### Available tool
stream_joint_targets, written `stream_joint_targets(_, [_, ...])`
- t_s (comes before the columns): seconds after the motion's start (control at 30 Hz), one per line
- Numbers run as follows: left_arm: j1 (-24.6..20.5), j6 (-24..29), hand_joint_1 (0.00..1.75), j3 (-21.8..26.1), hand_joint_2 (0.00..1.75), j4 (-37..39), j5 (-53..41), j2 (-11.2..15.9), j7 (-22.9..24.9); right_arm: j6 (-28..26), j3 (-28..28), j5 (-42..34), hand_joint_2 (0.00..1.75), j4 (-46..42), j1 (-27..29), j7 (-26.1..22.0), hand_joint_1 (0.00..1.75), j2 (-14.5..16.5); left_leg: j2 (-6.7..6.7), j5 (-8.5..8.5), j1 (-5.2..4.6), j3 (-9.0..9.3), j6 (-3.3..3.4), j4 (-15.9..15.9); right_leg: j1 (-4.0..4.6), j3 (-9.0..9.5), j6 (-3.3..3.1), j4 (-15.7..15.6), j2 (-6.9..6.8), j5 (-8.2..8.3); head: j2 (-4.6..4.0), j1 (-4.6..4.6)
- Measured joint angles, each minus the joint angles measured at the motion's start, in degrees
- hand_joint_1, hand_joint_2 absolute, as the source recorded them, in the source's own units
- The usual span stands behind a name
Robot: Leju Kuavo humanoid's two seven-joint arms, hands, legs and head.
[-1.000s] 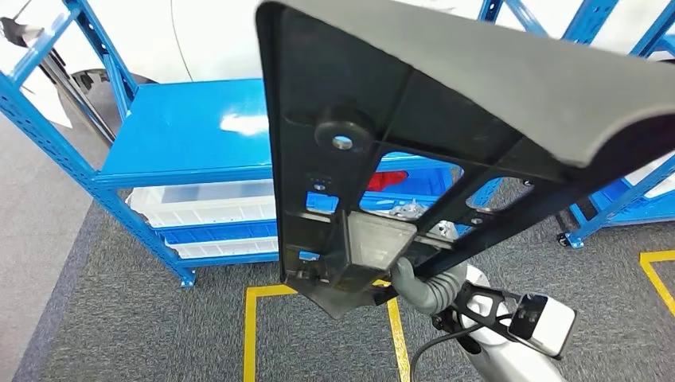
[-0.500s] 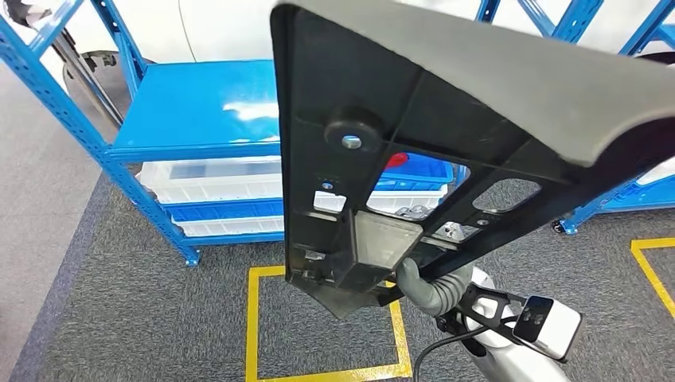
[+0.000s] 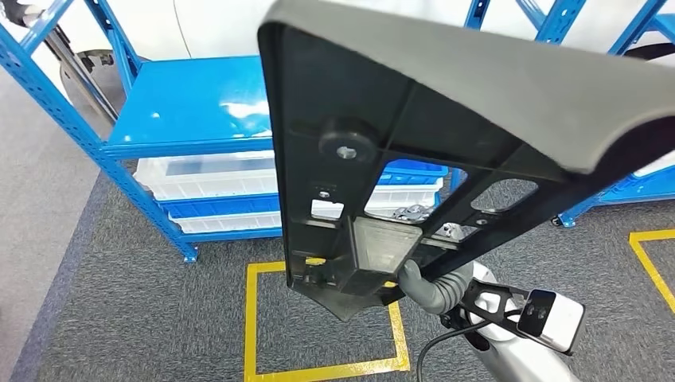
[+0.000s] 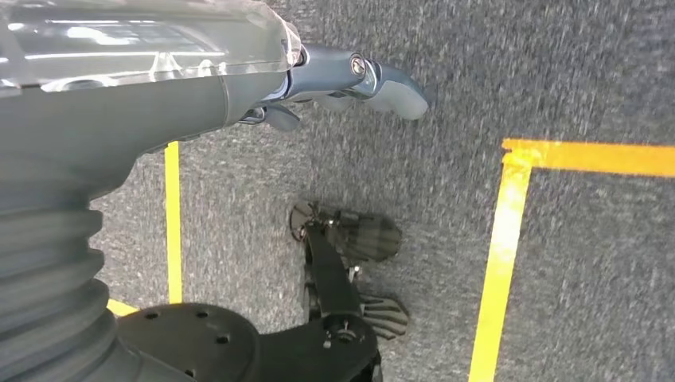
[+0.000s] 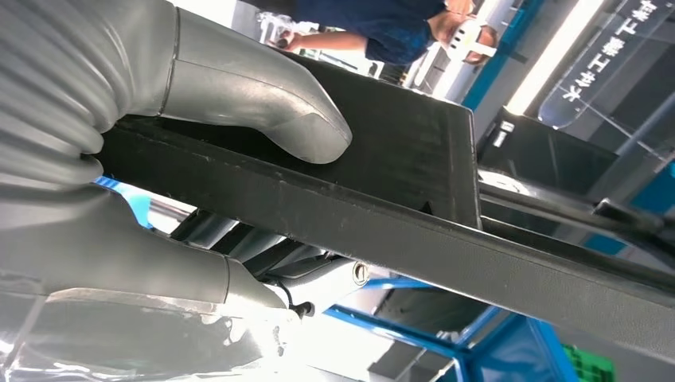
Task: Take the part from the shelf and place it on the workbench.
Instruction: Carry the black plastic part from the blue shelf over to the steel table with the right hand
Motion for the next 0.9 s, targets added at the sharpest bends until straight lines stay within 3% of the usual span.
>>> stream_joint_targets(0.07, [0.0,0.3,0.00,0.1,1.75,0.0,0.2,0.0,0.1,-0.3,0.0,0.1,1.75,0.0,-0.3,0.0,1.75,0.0,-0.12,-2.91,0.16,-2.21,-0.44,4.8,-0.22,0.18,-0.53,-0.5,0.31,0.26,0.00,0.00])
stream_joint_targets(0.13, [0.1,0.7,0.00,0.3,1.75,0.0,0.5,0.0,0.3,-0.6,0.0,0.2,1.75,0.0,-0.4,0.0,1.75,0.0,-0.16,-5.97,0.23,-5.83,-0.77,12.3,-0.19,0.09,-0.70,-0.5,0.83,0.33,0.00,-0.01])
stream_joint_targets(0.17, [0.1,0.9,0.00,0.5,1.75,0.0,0.8,0.0,0.4,-0.8,0.0,0.2,1.75,0.1,-0.4,0.0,1.75,0.0,-0.17,-6.34,0.25,-7.07,-0.87,14.7,-0.19,0.06,-0.70,-0.4,1.18,0.34,0.00,0.00])
stream_joint_targets(0.2, [0.2,1.0,0.00,0.7,1.75,0.0,0.9,0.0,0.5,-1.0,0.0,0.1,1.75,0.1,-0.4,0.0,1.75,0.0,-0.20,-5.56,0.27,-7.39,-0.90,15.0,-0.20,0.05,-0.69,-0.3,1.58,0.35,0.00,0.00])
stream_joint_targets(0.27, [0.2,1.4,0.00,1.0,1.75,0.0,1.2,0.1,0.6,-1.4,0.0,0.0,1.75,0.1,-0.5,0.0,1.75,0.0,-0.88,-1.43,0.39,-5.18,-0.75,9.5,-0.22,0.05,-0.60,0.0,2.58,0.36,0.00,0.00])
stream_joint_targets(0.33, [0.2,1.9,0.00,1.3,1.75,0.0,1.2,0.3,0.7,-1.8,0.0,0.4,1.75,0.2,-0.5,0.0,1.75,0.0,-3.19,1.49,0.55,-2.17,-0.40,2.6,-0.13,-0.20,-0.23,0.2,3.65,0.47,0.00,0.00])
stream_joint_targets(0.4, [0.2,2.5,0.00,1.5,1.75,0.0,1.3,0.4,0.9,-2.1,0.0,1.4,1.75,0.0,-0.3,0.0,1.75,0.0,-4.47,1.74,0.52,-1.25,-0.03,0.2,-0.20,-0.80,0.54,0.4,4.68,0.89,0.00,0.00])
stream_joint_targets(0.47, [0.2,3.5,0.00,1.6,1.75,0.0,1.4,0.4,1.1,-2.1,-0.3,2.6,1.75,-0.4,0.3,0.0,1.75,0.0,-3.46,2.09,0.50,-1.29,0.56,-0.2,-0.38,-1.23,1.37,0.3,5.38,1.30,0.00,0.00])
stream_joint_targets(0.53, [0.0,4.6,0.00,1.6,1.75,0.0,1.3,0.4,0.9,-1.9,-0.8,3.7,1.75,-1.0,0.8,0.0,1.75,0.0,-2.19,2.66,0.70,-1.24,1.40,-0.7,-0.29,-2.10,1.93,2.0,3.80,-0.01,0.00,0.01])
stream_joint_targets(0.6, [0.1,5.3,0.00,1.6,1.75,0.0,1.2,0.4,0.5,-1.9,-1.4,4.6,1.75,-1.6,1.1,0.0,1.75,0.0,-0.81,2.96,0.67,-1.37,1.90,-1.0,-0.29,-4.80,2.34,8.1,1.32,-3.64,0.00,0.01])
stream_joint_targets(0.63, [0.2,5.5,0.00,1.6,1.75,0.0,1.2,0.5,0.4,-2.0,-1.7,4.8,1.75,-1.8,1.2,0.0,1.75,0.0,-0.09,3.00,0.59,-1.51,1.98,-1.0,-0.38,-6.48,2.53,12.0,0.75,-5.47,0.00,0.01])
stream_joint_targets(0.67, [0.3,5.6,0.00,1.6,1.75,0.0,1.2,0.5,0.4,-2.2,-2.0,5.0,1.75,-1.8,1.3,0.0,1.75,0.0,0.64,3.02,0.54,-1.64,1.99,-0.9,-0.46,-7.66,2.69,15.0,0.48,-6.53,0.00,0.01])
stream_joint_targets(0.7, [0.3,5.5,0.00,1.7,1.75,0.0,1.2,0.5,0.4,-2.4,-2.2,5.1,1.75,-1.9,1.3,0.0,1.75,0.1,1.34,3.03,0.51,-1.74,1.98,-0.9,-0.52,-7.88,2.79,16.1,0.30,-6.60,0.00,0.01])
stream_joint_targets(0.73, [0.2,5.4,0.00,1.7,1.75,0.0,1.2,0.5,0.4,-2.6,-2.5,5.1,1.75,-1.9,1.2,0.0,1.75,0.1,2.02,3.03,0.50,-1.81,1.94,-0.8,-0.54,-6.92,2.81,14.9,0.08,-5.69,0.00,0.01])
stream_joint_targets(0.77, [0.2,5.2,0.00,1.8,1.75,0.0,1.4,0.5,0.4,-2.8,-2.8,5.1,1.75,-1.9,0.8,0.0,1.75,0.1,2.66,2.99,0.50,-1.84,1.85,-0.6,-0.51,-4.78,2.71,11.5,-0.53,-4.09,0.00,0.01])
stream_joint_targets(0.83, [0.1,4.9,0.00,2.0,1.75,0.0,1.7,0.5,0.4,-2.9,-3.1,5.0,1.75,-2.1,0.1,0.0,1.75,0.3,3.75,2.78,0.27,-1.81,1.48,-0.3,-0.11,-0.28,1.98,3.6,-3.33,-1.86,0.00,0.01])
stream_joint_targets(0.9, [0.1,4.7,0.00,2.2,1.75,0.0,1.9,0.5,0.5,-2.9,-3.3,4.8,1.75,-2.5,-0.4,0.0,1.75,0.4,4.68,2.63,-0.02,-1.72,0.88,-0.2,0.39,1.31,1.08,0.4,-4.74,-1.45,0.00,0.00])
